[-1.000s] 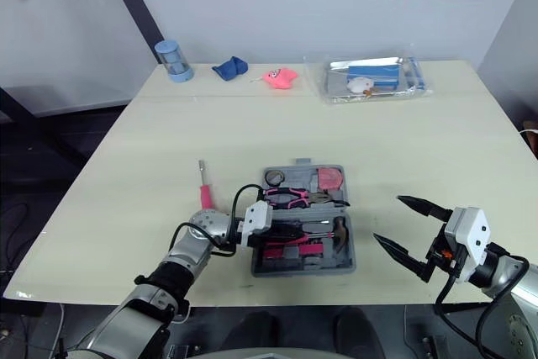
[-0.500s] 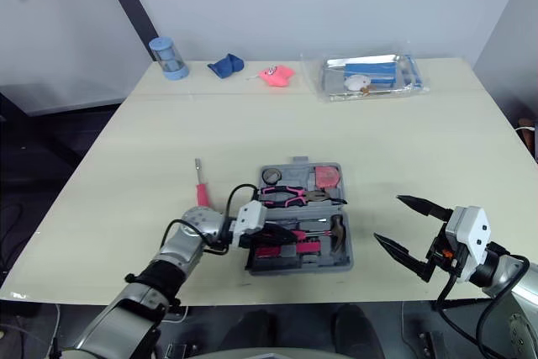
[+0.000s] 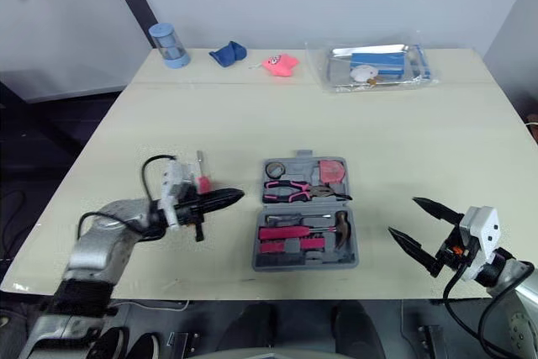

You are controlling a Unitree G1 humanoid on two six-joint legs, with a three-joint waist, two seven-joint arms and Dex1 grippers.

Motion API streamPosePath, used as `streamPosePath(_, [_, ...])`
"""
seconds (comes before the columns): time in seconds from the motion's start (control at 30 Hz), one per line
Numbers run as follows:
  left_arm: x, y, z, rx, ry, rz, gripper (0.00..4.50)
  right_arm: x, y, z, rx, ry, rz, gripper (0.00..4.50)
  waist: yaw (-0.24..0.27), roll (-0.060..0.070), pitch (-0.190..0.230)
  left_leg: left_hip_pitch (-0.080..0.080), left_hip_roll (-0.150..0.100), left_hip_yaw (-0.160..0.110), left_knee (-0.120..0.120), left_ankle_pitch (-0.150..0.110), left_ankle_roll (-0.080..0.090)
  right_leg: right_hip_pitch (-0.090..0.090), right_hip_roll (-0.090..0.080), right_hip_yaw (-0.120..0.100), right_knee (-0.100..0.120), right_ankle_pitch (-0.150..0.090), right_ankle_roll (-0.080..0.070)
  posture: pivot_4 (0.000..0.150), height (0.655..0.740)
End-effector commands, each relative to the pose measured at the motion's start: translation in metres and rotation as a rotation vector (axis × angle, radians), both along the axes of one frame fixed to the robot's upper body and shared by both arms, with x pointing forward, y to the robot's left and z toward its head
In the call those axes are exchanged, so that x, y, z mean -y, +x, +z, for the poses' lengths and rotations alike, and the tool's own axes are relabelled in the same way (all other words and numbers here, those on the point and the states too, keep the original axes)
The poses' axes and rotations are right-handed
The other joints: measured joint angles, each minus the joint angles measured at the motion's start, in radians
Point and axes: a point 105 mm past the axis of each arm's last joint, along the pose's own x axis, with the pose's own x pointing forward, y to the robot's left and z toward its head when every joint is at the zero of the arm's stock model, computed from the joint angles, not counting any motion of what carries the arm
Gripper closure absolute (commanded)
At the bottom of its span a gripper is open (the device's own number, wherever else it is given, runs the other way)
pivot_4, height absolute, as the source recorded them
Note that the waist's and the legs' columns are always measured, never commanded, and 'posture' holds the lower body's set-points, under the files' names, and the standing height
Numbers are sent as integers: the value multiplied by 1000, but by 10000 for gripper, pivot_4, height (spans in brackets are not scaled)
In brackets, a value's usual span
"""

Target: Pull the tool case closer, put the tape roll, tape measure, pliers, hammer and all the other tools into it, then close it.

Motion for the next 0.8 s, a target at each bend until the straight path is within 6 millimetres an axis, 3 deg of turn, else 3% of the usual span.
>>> streamPosePath(0.03, [-37, -10, 10, 40, -6, 167, 28645, 15, -4, -6, 3, -33, -46, 0, 1, 0, 1, 0, 0, 0, 0, 0, 0, 0, 0, 0, 0, 0, 0, 1500, 7400])
streamPosePath(0.2, [-81, -38, -6, -7, 23, 374, 7494, 44, -14, -19, -41, -69, -143, 0, 1, 0, 1, 0, 0, 1, 0, 0, 0, 0, -1, 0, 0, 0, 0, 1500, 7400])
streamPosePath(0.23, [-90, -45, -10, -18, 31, 416, 705, 50, -18, -21, -52, -66, -163, 0, 2, 0, 1, 0, 0, 2, -1, 0, 0, 0, -1, 1, -1, 0, 0, 1500, 7400])
streamPosePath(0.33, [-110, -61, -20, -49, 53, 516, 705, 66, -28, -24, -77, -72, -208, 0, 6, -2, 2, 0, 0, 2, -1, 0, 0, 0, -2, 1, -1, 0, 0, 1500, 7400])
streamPosePath(0.5, [-124, -75, -30, -69, 73, 573, 705, 79, -40, -28, -101, -88, -240, 0, 5, -2, 2, 1, -1, 3, -1, 0, 0, 0, -2, 1, -1, 0, 0, 1500, 7400])
streamPosePath(0.8, [-118, -71, -29, -53, 42, 599, 705, 87, -46, -29, -113, -83, -249, 0, 2, -2, 2, 2, -1, 4, -1, 0, 0, 0, -1, 2, 0, 0, 0, 1500, 7400])
